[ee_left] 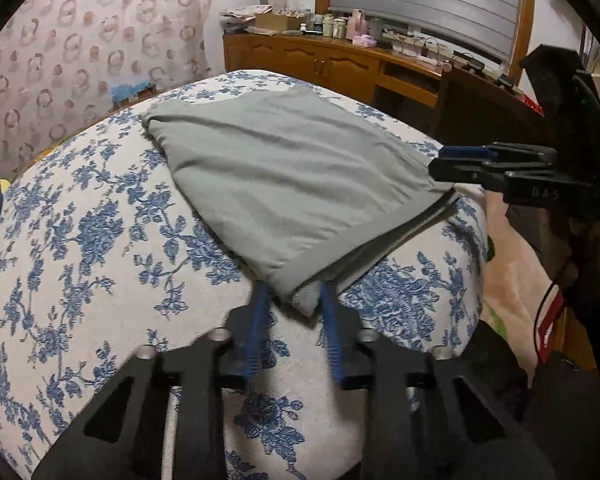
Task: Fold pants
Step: 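Close the left tool on the folded hem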
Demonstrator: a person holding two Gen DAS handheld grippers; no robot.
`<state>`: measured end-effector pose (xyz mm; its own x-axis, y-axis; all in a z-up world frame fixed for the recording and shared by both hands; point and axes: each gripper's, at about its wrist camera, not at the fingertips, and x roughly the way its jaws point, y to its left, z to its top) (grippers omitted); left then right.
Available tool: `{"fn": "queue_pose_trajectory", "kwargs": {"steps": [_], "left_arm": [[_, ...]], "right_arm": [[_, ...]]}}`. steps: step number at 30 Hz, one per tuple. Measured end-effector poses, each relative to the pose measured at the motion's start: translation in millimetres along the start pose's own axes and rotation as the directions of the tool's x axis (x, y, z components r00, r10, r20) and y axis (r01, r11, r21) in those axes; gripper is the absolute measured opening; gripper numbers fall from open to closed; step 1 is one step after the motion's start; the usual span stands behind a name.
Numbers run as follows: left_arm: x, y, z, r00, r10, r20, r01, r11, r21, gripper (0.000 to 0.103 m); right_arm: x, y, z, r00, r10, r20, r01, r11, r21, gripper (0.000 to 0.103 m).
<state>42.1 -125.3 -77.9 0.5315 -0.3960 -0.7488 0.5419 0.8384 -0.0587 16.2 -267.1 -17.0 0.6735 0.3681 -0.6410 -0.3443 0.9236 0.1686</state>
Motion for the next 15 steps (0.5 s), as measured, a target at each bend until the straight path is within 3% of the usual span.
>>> {"fn": "queue_pose_trajectory", "kwargs": {"steps": [1, 8, 15], "left_arm": [[-2.0, -0.6, -0.1, 1.000, -0.008, 0.008, 0.008, 1.000, -0.001, 0.015], [-8.1, -2.0, 1.3, 1.000, -0.018, 0.024, 0.018, 1.000, -0.004, 0.014], [0.0, 1.2, 1.9, 1.000, -0.003, -0.007, 0.003, 1.000, -0.015, 0.014]], "right_arm": [[0.2, 0.2, -0.4, 1.000, 0.000, -0.001, 0.000, 1.000, -0.001, 0.050], [1.1, 1.0, -1.4, 1.000, 0.001, -0.011, -0.001, 1.000, 0.003, 0.050], [4.9, 4.6, -3.4, 0.999, -0.015, -0.048, 0.015, 1.000, -0.002, 0.050]]}}
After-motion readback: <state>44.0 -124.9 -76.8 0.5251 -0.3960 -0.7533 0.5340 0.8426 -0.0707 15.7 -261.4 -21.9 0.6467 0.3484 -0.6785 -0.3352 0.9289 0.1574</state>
